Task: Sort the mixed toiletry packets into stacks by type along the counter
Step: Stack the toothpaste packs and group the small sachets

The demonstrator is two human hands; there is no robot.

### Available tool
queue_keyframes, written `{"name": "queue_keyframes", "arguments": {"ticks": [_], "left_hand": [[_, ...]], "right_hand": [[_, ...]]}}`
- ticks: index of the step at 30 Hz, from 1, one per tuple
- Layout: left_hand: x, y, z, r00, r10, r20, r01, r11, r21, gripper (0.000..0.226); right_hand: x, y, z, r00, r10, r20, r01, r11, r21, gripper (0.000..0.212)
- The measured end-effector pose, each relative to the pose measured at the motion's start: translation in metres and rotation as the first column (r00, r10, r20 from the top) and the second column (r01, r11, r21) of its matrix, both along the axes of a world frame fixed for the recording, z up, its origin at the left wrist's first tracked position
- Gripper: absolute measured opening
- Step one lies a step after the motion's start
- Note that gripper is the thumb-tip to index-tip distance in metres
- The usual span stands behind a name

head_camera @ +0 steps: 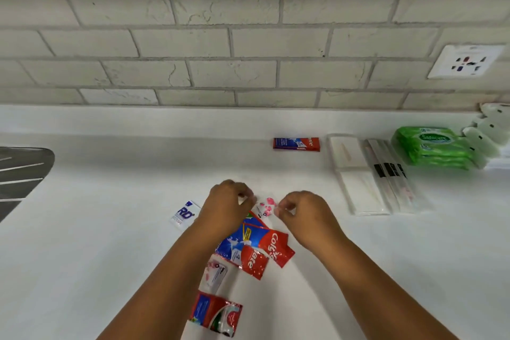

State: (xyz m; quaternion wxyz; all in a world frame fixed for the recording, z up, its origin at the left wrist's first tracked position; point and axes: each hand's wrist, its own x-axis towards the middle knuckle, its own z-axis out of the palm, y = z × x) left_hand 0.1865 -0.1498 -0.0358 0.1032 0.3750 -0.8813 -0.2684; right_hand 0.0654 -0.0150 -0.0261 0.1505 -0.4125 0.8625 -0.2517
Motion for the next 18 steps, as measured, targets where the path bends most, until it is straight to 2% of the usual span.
{"name": "queue_keyframes", "arguments": {"ticks": [4,7,12,18], "left_hand": [[0.027,0.013,-0.002,0.987,0.033,0.155,-0.025,0.998,-0.056,0.050],[0.036,0.020,-0.003,0.966,0.107,0.237,-0.075,0.987,-0.139,0.061],[0.040,0.025,-0.006,0.942,0.152,0.299,-0.105,0.980,-0.167,0.060],[0.041,0.025,-0.009,0.957,0.175,0.232,-0.145,0.980,-0.139,0.050]], "right_hand": [[0.018,0.019,-0.002,0.996,0.046,0.082,-0.054,0.994,0.096,0.042],[0.027,0.027,-0.001,0.996,0.085,0.034,-0.089,0.984,0.157,0.051],[0.032,0.030,-0.006,0.994,0.103,-0.045,-0.093,0.977,0.190,0.050],[0.031,0.029,-0.014,0.996,0.084,-0.037,-0.078,0.985,0.155,0.043]]}}
